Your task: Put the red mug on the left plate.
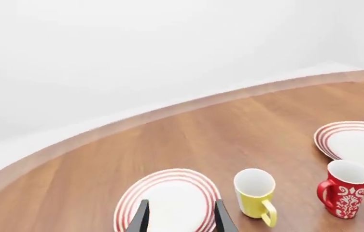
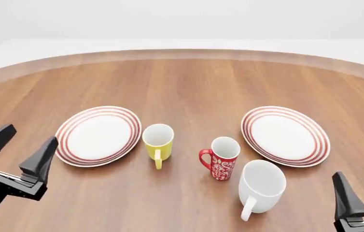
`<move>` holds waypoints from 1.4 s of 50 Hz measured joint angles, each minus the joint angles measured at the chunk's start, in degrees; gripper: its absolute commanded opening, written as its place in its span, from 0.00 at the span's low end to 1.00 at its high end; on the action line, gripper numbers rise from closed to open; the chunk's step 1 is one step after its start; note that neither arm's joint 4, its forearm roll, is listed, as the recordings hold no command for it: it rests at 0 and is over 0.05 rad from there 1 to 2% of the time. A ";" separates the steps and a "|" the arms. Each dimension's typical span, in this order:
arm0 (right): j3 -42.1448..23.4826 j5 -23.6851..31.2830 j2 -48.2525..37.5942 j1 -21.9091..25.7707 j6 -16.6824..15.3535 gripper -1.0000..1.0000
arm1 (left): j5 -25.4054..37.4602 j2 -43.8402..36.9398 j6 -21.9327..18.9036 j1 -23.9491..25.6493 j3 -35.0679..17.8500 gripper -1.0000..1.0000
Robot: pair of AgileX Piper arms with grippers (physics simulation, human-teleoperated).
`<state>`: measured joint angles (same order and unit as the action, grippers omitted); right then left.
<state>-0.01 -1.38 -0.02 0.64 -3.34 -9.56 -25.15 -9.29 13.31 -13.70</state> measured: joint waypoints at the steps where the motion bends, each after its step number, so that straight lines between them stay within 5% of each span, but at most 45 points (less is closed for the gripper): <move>1: 0.00 -0.01 0.00 0.02 -0.02 1.00 | -0.53 -1.08 -0.37 0.52 -0.41 1.00; 30: 0.00 -0.48 0.01 0.43 -0.65 1.00 | -7.51 -25.80 -8.37 14.67 -11.34 1.00; 70: 0.00 -1.43 0.01 1.19 -1.52 1.00 | -9.89 -50.37 -10.60 28.05 -20.90 1.00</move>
<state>-0.01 -2.81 -0.01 1.83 -4.86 -19.45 -75.52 -19.89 41.36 -34.59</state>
